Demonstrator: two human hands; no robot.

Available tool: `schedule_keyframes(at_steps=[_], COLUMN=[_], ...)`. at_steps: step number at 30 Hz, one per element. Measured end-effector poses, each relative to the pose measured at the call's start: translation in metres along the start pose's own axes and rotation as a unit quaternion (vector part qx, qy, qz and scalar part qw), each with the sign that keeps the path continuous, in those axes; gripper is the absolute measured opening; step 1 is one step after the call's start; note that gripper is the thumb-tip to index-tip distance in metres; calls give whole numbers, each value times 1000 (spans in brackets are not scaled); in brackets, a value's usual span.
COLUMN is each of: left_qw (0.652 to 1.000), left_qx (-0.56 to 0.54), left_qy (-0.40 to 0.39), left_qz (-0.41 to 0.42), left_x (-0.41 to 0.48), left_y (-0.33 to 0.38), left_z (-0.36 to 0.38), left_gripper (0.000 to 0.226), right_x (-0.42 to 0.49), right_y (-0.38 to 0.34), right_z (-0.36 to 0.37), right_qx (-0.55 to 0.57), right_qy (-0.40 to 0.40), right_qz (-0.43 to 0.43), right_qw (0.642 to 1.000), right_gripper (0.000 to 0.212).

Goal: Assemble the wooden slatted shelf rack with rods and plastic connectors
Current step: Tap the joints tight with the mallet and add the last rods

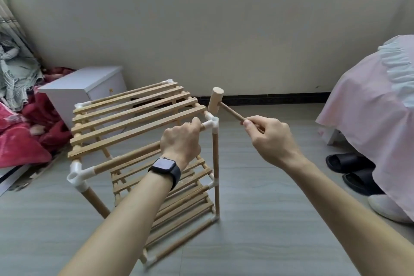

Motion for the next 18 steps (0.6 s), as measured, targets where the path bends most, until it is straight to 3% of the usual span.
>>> schedule_keyframes(at_steps=[3,5,10,13,18], left_qw=[1000,999,997,995,990], left_qx=[18,28,15,1,-23], left_qy=[19,41,82,100,128], left_qz=[-2,-9,0,20,52], left_x=[-2,-3,6,10,19], left_y=[-1,-1,4,6,13], left_z=[0,0,3,6,12], left_gripper=[11,9,9,11,12], right_x=[-26,-52,-132,-175,-227], right_y=[32,71,181,225,269], right_z=[16,40,116,142,160], right_qx=[107,99,-78,-122,-157], right_qy=[54,60,-101,-184,-234], right_qz=[43,123,323,394,459], right_qw=[992,986,938,892,842], right_gripper=[20,22,31,40,46])
Point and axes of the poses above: each hand's wrist, its own x-axis towards the middle knuckle, its own z-axis out of the palm, y = z × x, the point moved 2 cm from there along x, towards the middle knuckle, and after that the axes turned 5 degrees about -z, right-handed, at the moved point
